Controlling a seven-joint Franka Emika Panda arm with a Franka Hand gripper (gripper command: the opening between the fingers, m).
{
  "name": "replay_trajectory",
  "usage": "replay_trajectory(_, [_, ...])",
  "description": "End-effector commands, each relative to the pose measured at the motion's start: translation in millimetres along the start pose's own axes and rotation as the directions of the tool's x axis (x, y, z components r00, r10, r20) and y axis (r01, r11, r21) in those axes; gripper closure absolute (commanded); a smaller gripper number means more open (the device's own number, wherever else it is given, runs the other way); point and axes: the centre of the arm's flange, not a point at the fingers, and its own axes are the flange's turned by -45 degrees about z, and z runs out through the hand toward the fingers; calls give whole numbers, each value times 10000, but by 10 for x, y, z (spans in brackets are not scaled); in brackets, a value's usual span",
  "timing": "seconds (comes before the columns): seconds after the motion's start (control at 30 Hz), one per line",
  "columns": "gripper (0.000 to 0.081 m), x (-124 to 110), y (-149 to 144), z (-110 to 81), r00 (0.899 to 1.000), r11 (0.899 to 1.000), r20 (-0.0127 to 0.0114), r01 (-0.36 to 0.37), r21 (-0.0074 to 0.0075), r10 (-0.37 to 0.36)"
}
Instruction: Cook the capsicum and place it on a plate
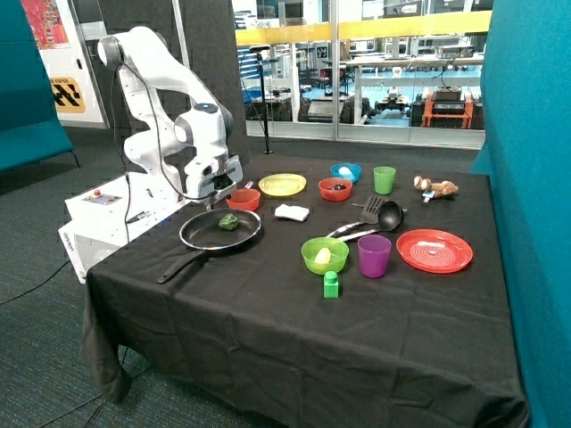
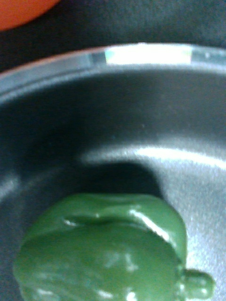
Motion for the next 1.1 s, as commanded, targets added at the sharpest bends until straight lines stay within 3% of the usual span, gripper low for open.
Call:
replay_trajectory(0.0, [115,48,144,68,9997,9997,8,-248,54,248])
replay_trajectory(0.53, [114,141,321,179,9991,9991,9,-421,54,421])
replay_trajectory(1.07, [123,285,192,333,9999,9998,8,-173,54,172])
